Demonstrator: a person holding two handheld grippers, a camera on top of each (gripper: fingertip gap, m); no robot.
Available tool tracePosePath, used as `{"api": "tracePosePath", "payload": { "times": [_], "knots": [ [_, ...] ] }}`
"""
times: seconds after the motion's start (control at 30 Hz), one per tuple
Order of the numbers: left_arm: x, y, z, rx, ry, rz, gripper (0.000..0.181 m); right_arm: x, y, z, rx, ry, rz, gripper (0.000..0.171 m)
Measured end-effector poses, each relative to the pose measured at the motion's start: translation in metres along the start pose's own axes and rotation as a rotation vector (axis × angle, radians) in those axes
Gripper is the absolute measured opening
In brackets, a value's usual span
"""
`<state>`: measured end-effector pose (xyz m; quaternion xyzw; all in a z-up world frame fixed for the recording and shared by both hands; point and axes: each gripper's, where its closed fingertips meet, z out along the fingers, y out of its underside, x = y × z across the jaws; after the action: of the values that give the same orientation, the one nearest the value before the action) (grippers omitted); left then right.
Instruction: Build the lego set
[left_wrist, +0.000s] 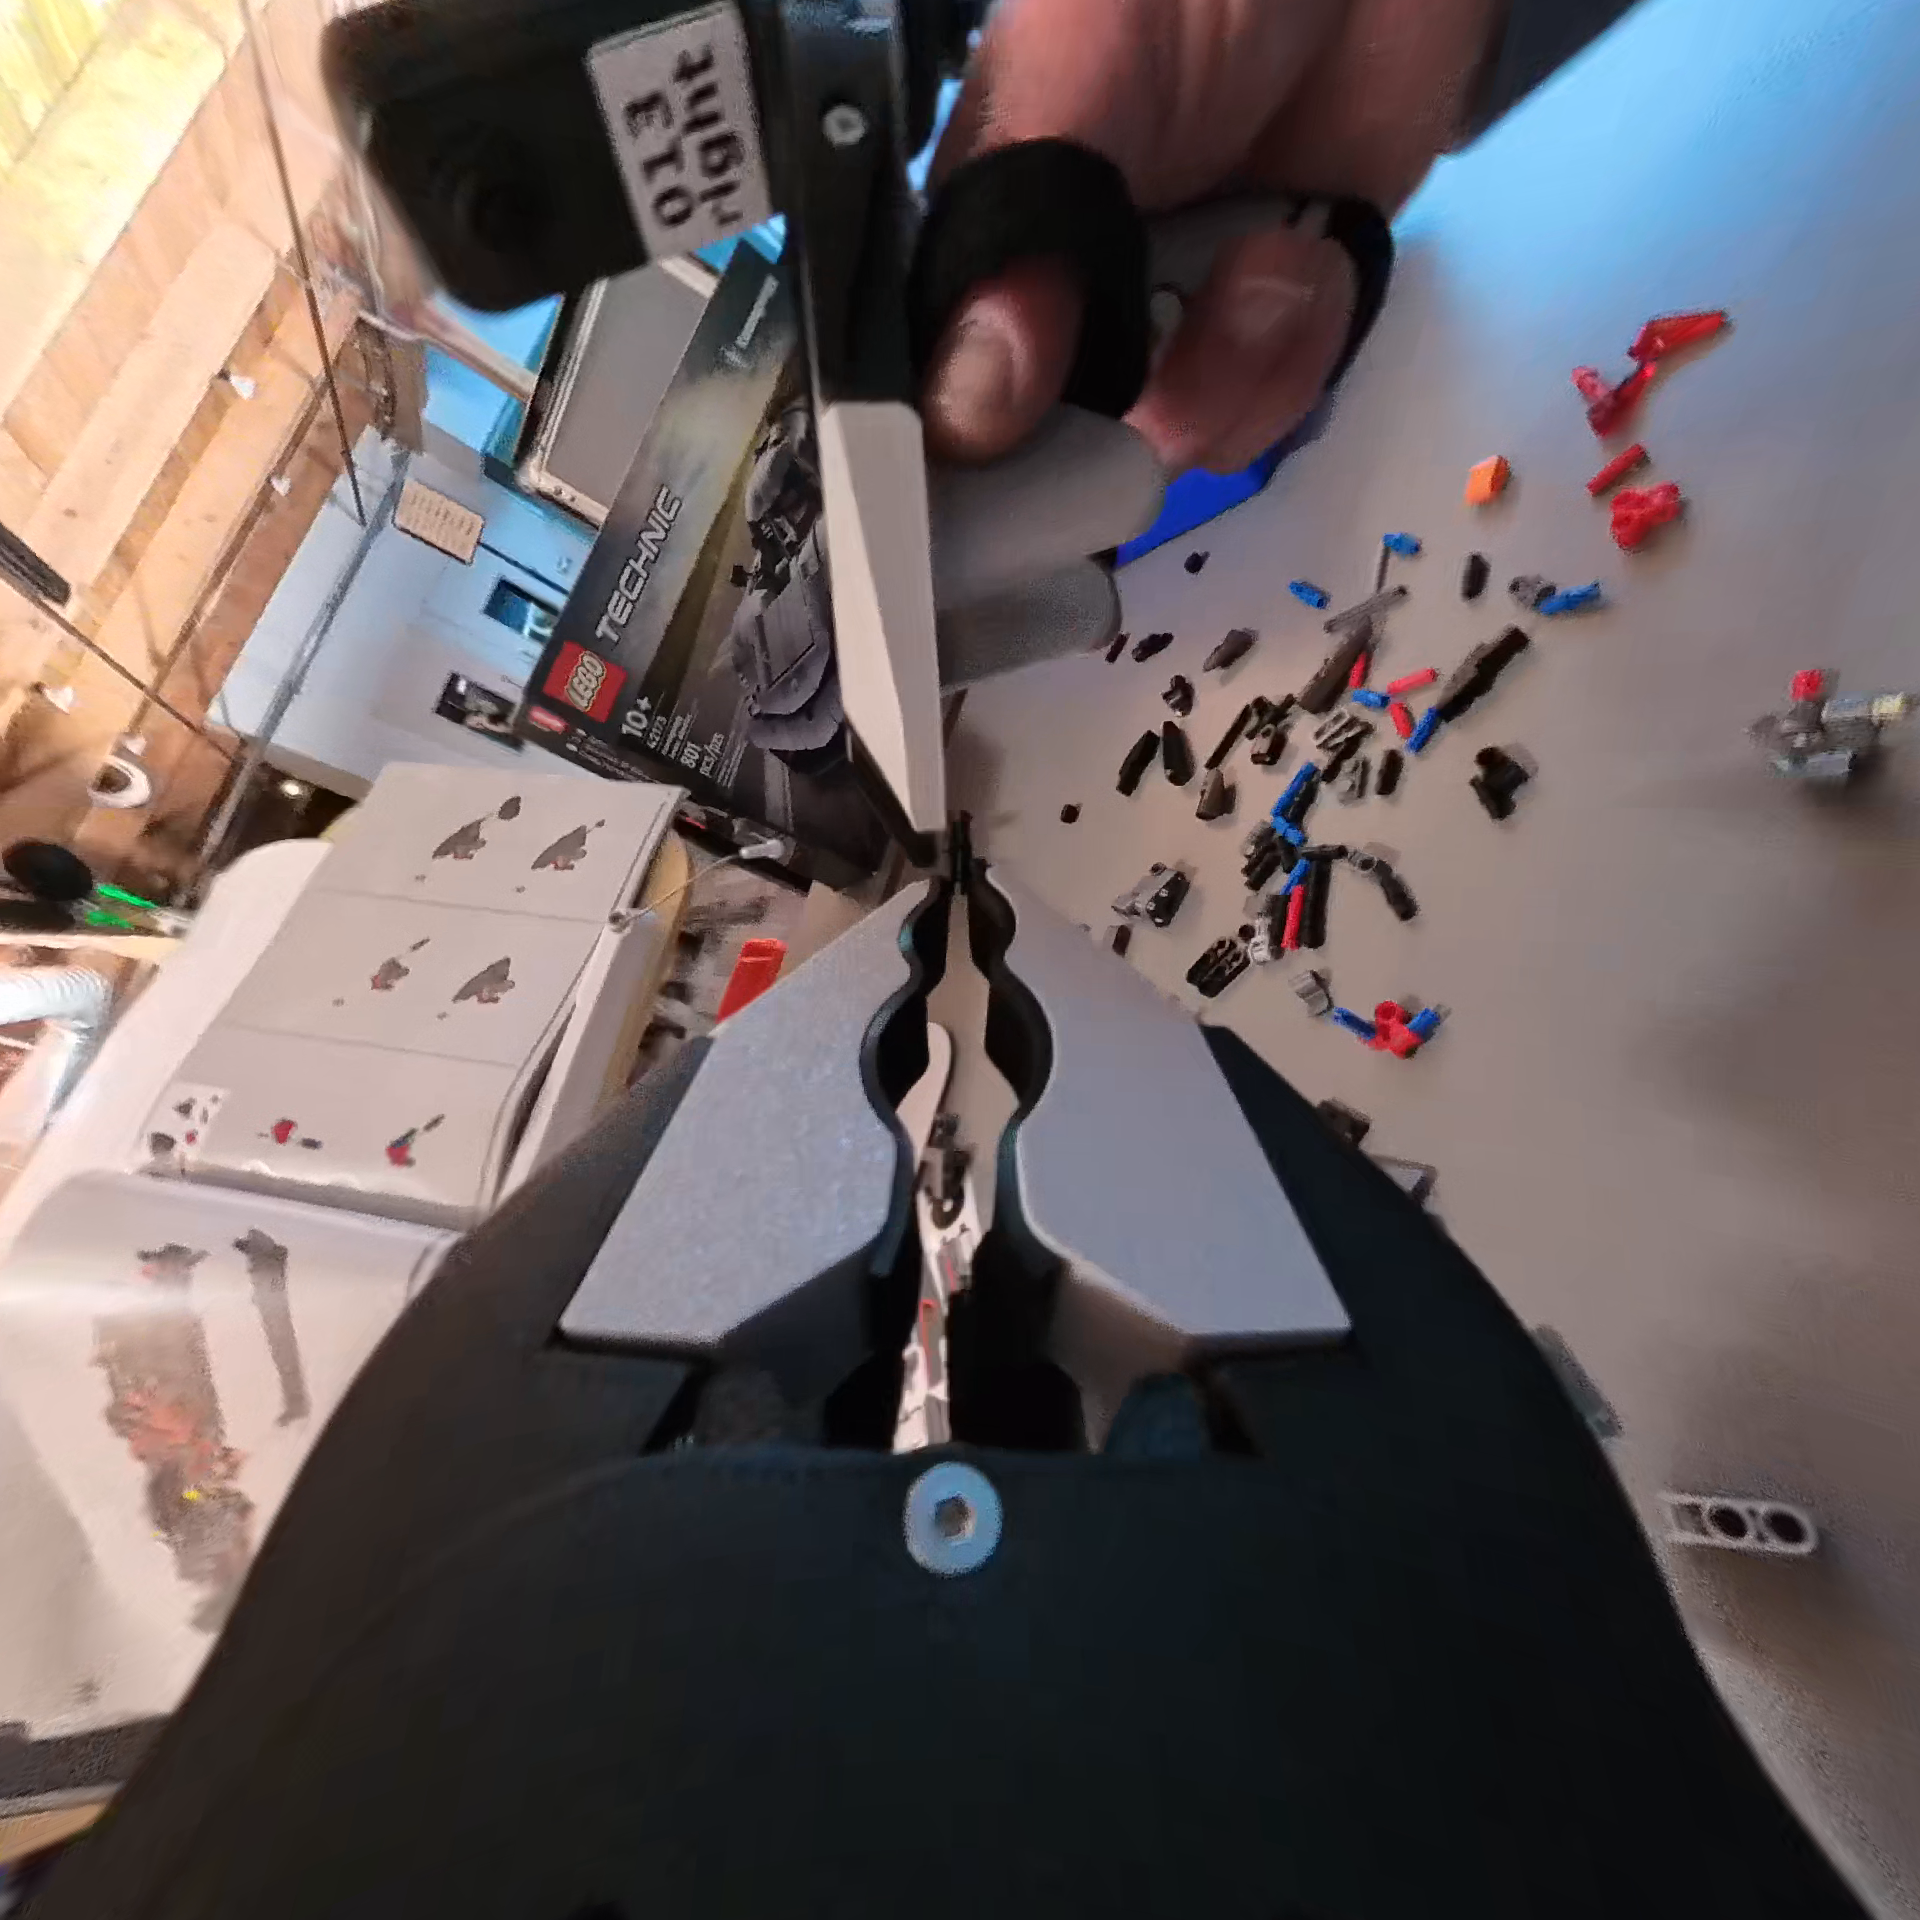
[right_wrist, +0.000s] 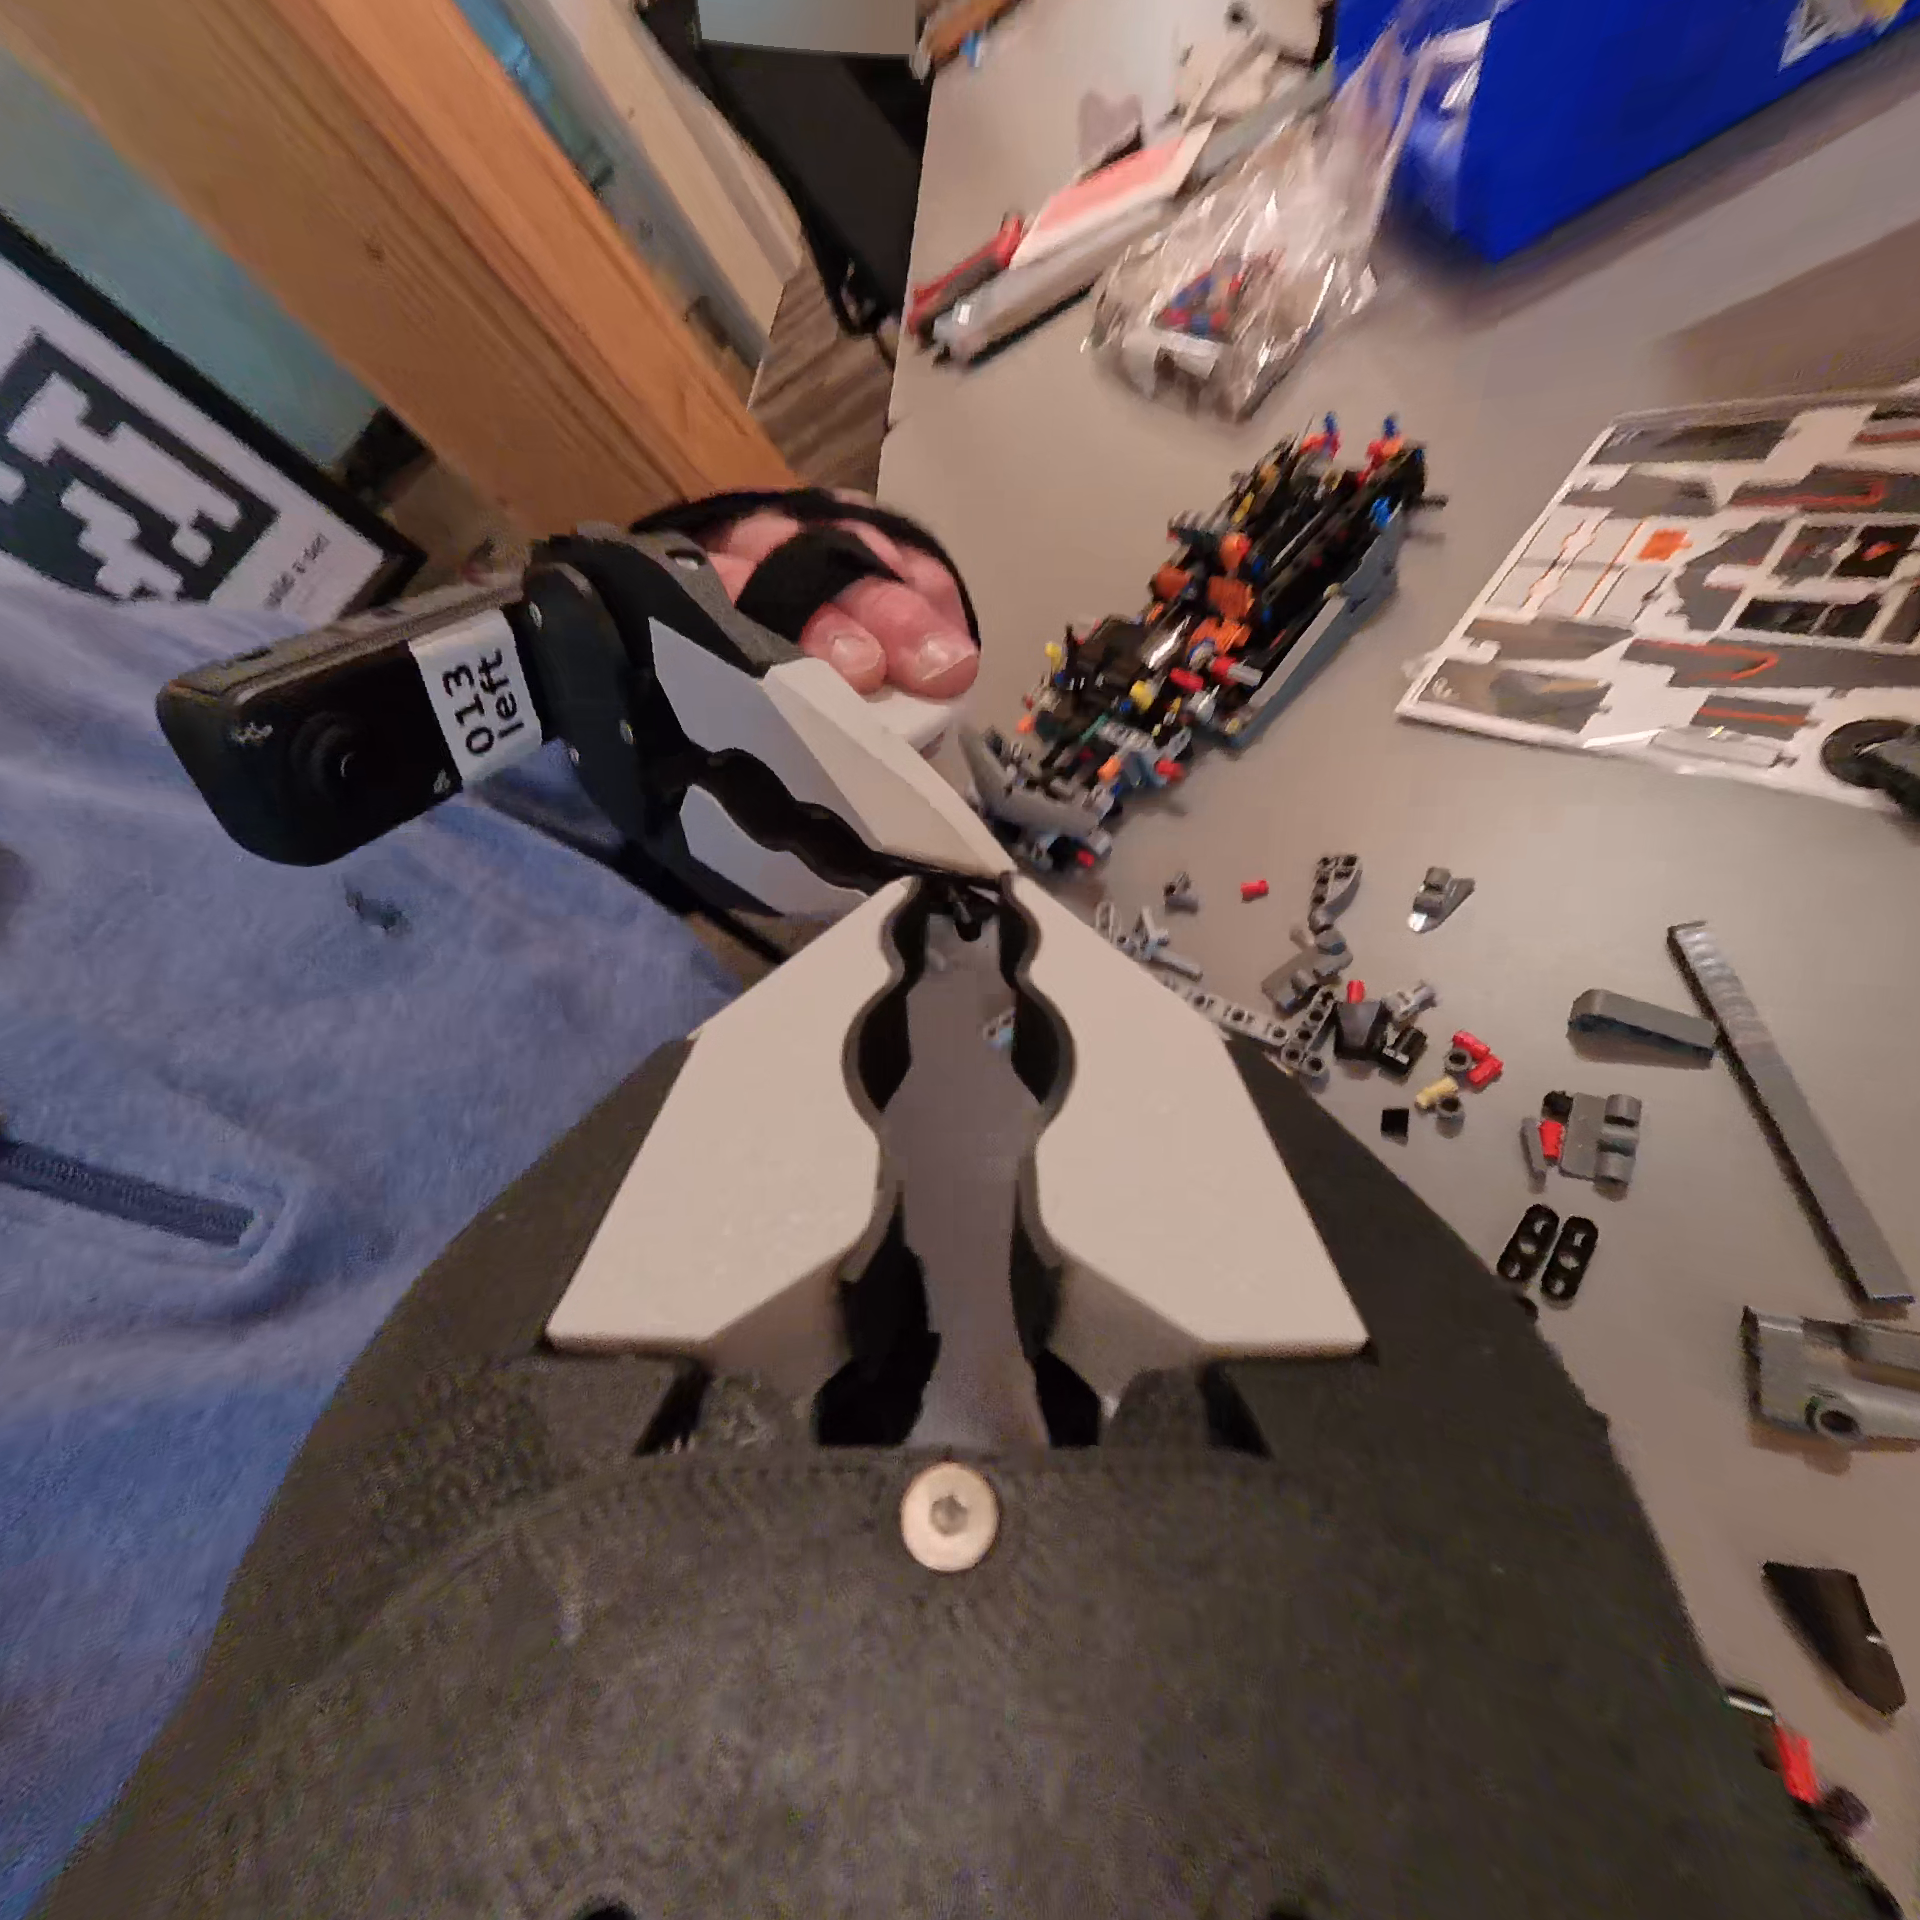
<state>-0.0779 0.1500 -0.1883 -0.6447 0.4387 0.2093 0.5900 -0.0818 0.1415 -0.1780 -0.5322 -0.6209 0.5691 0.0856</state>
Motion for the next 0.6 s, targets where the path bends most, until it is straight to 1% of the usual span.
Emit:
{"api": "tracePosePath", "payload": {
  "times": [0.03, 0.2, 0.3, 0.37, 0.47, 0.53, 0.6],
  "knots": [
    [-0.003, -0.001, -0.001, 0.012, 0.004, -0.037, 0.000, 0.001, -0.004, -0.002, 0.031, 0.011, -0.016, 0.014],
    [-0.010, -0.005, -0.003, 0.066, 0.028, -0.143, 0.001, -0.004, -0.007, -0.003, 0.078, 0.030, -0.131, 0.012],
    [-0.013, -0.008, -0.006, 0.092, 0.036, -0.183, 0.001, -0.009, -0.013, -0.003, 0.095, 0.031, -0.172, 0.005],
    [-0.014, -0.008, -0.006, 0.097, 0.040, -0.209, 0.001, -0.008, -0.013, -0.002, 0.077, 0.042, -0.174, 0.003],
    [-0.015, -0.009, -0.007, 0.119, 0.048, -0.239, 0.001, -0.008, -0.013, -0.002, 0.080, 0.033, -0.176, 0.011],
    [-0.016, -0.012, -0.009, 0.143, 0.055, -0.261, 0.001, -0.012, -0.016, -0.003, 0.097, 0.014, -0.180, 0.009],
    [-0.018, -0.014, -0.010, 0.161, 0.059, -0.285, 0.001, -0.015, -0.017, -0.003, 0.105, -0.007, -0.181, 0.003]
  ]
}}
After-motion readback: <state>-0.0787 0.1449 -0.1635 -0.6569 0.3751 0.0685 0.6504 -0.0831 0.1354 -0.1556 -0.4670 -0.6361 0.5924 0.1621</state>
